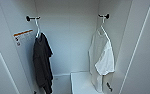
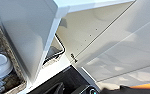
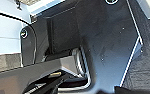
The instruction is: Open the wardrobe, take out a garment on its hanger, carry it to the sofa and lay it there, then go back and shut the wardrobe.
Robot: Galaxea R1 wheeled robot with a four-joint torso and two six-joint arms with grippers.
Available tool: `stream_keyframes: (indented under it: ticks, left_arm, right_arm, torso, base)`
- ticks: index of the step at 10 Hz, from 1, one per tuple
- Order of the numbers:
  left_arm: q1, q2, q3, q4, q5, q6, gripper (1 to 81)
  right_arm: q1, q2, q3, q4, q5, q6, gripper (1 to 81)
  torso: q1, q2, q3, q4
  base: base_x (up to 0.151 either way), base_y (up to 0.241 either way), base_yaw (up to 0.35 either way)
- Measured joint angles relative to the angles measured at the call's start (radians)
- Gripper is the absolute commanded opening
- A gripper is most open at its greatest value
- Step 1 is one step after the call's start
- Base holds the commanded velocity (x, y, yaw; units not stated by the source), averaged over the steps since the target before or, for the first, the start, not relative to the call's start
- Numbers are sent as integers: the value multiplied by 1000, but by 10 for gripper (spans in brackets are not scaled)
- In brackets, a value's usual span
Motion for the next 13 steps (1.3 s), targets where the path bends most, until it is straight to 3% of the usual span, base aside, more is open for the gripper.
stream_keyframes:
  ticks: [5, 9, 13]
  left_arm:
    - [-137, -28, 118, -61, 111, 0, 811]
    - [-265, -54, 228, -114, 148, -1, 811]
    - [-416, -55, 249, -139, 199, -58, 811]
  right_arm:
    - [3, 0, 0, 0, 0, 1, 811]
    - [3, 0, -1, 0, 0, 8, 811]
    - [2, 2, -1, 0, 0, 9, 811]
  torso:
    - [0, 1, -1, 0]
    - [1, 1, -2, 0]
    - [2, 2, -2, 0]
  base:
    - [0, 0, 0]
    - [0, 0, 0]
    - [0, 0, 0]
